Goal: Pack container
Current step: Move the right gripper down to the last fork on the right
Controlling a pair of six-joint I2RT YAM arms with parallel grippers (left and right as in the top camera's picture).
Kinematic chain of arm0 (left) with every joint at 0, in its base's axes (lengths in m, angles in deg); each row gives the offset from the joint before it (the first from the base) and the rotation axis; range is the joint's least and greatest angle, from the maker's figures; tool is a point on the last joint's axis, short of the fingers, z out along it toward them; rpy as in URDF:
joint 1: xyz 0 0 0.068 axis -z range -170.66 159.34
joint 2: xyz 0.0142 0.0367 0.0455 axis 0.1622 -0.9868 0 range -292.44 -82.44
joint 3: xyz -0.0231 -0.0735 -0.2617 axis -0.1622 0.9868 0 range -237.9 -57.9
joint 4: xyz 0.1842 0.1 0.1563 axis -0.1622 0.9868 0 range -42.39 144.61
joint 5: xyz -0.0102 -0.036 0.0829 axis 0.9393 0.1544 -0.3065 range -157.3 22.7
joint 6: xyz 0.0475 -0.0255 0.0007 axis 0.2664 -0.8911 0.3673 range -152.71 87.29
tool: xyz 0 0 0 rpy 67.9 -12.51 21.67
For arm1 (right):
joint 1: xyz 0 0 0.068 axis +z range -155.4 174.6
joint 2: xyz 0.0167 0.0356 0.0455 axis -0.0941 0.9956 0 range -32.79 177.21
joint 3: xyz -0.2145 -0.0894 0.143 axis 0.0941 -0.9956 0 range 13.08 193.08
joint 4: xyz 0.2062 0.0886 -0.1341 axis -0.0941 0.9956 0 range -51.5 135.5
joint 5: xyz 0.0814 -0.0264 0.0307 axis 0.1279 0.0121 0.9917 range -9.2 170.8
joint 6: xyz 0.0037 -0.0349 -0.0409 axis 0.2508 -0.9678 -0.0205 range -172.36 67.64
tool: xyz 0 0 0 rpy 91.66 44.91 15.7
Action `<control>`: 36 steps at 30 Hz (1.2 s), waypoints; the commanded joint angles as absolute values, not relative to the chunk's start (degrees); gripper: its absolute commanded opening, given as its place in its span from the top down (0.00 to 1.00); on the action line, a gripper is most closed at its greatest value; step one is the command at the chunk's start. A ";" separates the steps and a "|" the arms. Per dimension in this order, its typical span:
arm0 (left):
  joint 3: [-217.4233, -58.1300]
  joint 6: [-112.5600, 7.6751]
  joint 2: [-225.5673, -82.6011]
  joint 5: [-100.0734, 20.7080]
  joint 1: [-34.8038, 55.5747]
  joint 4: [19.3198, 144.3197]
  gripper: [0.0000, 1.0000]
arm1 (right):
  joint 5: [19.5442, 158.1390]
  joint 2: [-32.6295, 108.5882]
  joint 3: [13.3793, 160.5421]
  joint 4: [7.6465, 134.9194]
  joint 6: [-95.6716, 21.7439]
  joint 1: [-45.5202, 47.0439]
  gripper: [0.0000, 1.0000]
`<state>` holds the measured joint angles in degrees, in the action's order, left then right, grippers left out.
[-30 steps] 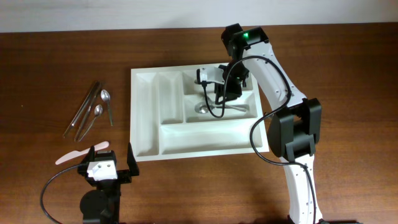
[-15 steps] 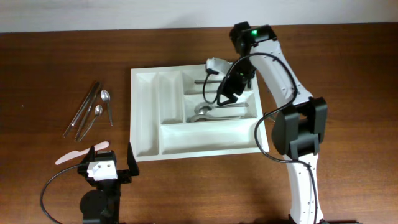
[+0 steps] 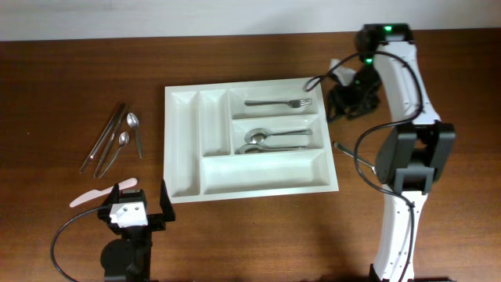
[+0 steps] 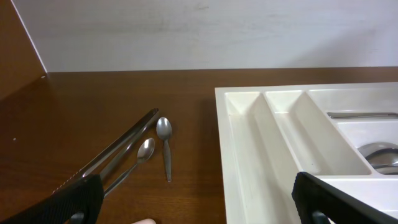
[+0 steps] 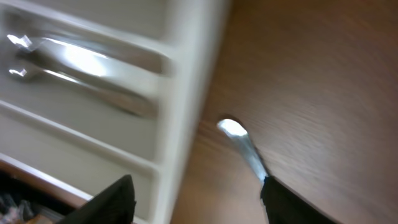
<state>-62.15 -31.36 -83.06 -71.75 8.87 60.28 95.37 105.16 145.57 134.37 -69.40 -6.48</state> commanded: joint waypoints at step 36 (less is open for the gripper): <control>-61.69 -30.47 -82.73 -70.94 8.52 60.06 0.01 | 78.43 98.51 136.94 133.28 -63.08 -8.80 0.37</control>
